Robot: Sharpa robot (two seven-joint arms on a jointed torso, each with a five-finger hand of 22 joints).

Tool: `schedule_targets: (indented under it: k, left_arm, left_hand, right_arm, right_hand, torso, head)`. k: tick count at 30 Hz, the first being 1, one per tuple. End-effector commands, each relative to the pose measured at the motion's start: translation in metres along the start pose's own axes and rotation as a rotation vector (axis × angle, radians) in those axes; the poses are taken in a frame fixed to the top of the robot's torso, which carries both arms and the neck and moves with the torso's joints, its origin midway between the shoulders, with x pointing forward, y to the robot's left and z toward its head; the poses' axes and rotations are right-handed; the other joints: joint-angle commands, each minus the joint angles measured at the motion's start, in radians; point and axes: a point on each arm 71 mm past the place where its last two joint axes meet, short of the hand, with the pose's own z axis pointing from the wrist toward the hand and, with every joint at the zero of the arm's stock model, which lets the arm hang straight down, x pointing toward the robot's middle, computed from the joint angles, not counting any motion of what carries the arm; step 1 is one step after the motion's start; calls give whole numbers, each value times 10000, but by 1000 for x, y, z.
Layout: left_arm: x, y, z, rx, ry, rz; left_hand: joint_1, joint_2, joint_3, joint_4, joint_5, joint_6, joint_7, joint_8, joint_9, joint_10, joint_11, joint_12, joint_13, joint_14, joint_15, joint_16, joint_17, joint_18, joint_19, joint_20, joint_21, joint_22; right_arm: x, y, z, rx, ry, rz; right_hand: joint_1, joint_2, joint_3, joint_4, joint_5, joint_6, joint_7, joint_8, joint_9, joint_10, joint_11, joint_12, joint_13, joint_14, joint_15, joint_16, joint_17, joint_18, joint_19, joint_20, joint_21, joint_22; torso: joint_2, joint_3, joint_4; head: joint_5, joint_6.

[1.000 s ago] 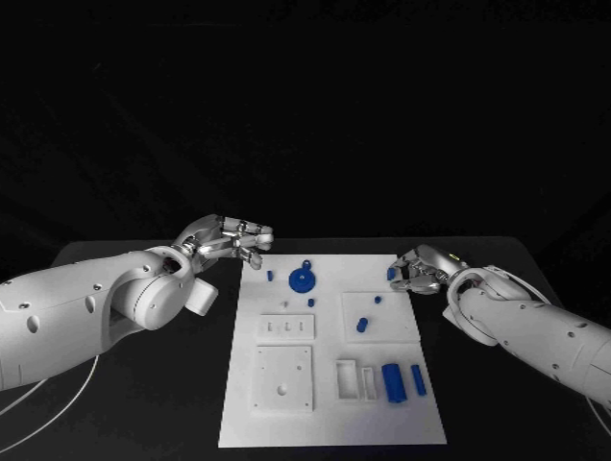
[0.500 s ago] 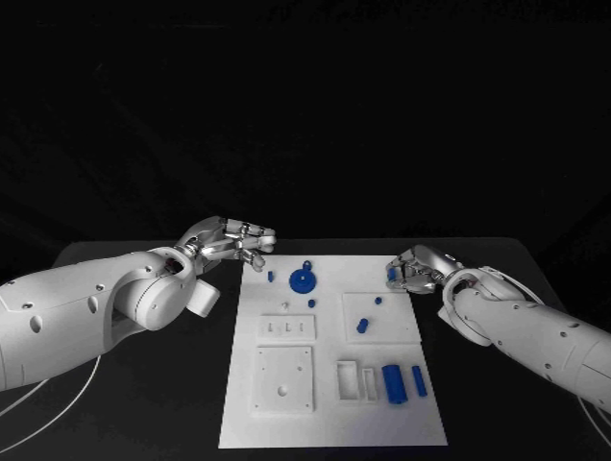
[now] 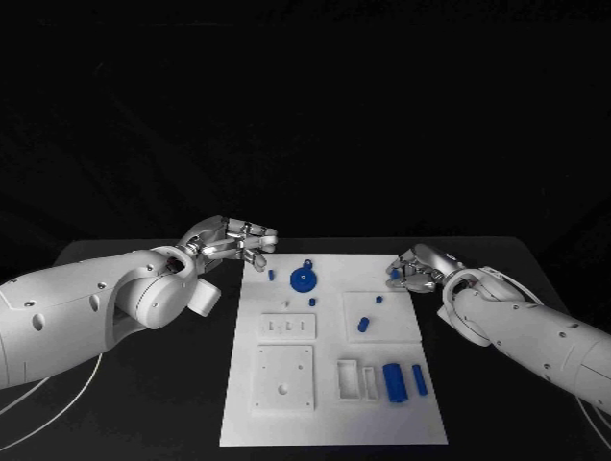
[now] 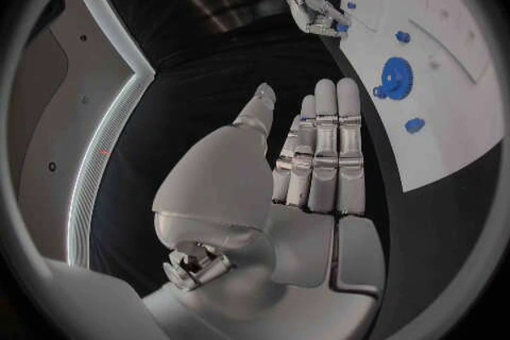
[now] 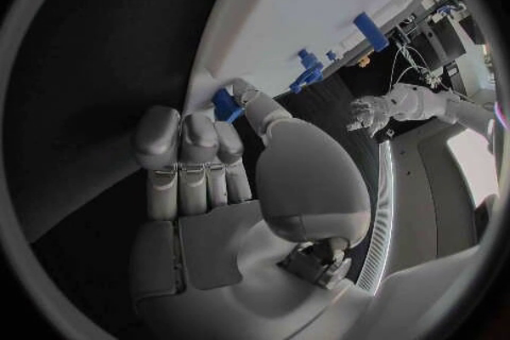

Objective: Assemble the parts on the task board

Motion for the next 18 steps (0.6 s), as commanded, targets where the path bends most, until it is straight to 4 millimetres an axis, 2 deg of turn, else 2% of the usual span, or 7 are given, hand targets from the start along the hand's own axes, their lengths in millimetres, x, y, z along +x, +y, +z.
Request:
schedule_targets:
  k: [1, 2, 5, 18]
  left_arm:
    - [3, -1, 0, 52, 207, -47]
    - [3, -1, 0, 49, 208, -45]
    - [3, -1, 1, 35, 214, -41]
    - [4, -1, 2, -15, 222, 13]
  left_hand:
    - [-8, 111, -12, -50, 40, -50, -13, -22, -6, -64, 20, -37, -9, -38, 15, 55, 14, 62, -5, 39, 66, 8]
    - [-8, 111, -12, -50, 40, -50, -13, -22, -6, -64, 20, -37, -9, -38, 15, 55, 14, 62, -5, 39, 66, 8]
    - [-8, 111, -12, -50, 40, -50, -13, -22, -6, -64, 20, -37, -9, -38, 15, 55, 14, 62, -5, 39, 66, 8]
    - [-1, 111, -19, -64, 37, -53, -10, -23, -6, -80, 25, -39, -10, -43, 17, 54, 12, 62, -13, 42, 64, 11]
  right_arm:
    - [3, -3, -2, 167, 51, -108]
    - [3, -3, -2, 177, 32, -114]
    - [3, -3, -2, 193, -21, -126]
    - [1, 6, -2, 5, -231, -197]
  right_hand:
    - [60, 283, -182, -61, -239, 270, -108, 34, 533, 19, -111, 5, 28, 14, -100, 23, 27, -230, 322, -140, 49, 1273]
    - [44, 309, -158, -73, -339, 217, -108, 41, 798, 20, -112, -13, 40, 22, -113, 14, 42, -242, 325, -155, 60, 1277]
    - [46, 292, -134, -87, -392, 170, -114, 30, 1046, 28, -111, -23, 63, 26, -107, 4, 66, -238, 328, -151, 65, 1277]
    - [46, 278, -119, -14, -532, 146, -123, 26, 1158, 80, -125, 42, 119, 48, -118, 79, 150, -221, 357, -161, 159, 1297]
  torso:
    - [-1, 5, 7]
    - [-1, 7, 8]
    - [0, 9, 14]
    - [-14, 4, -17]
  head:
    - [-6, -2]
    - [-6, -2]
    - [-9, -3]
    - [0, 34]
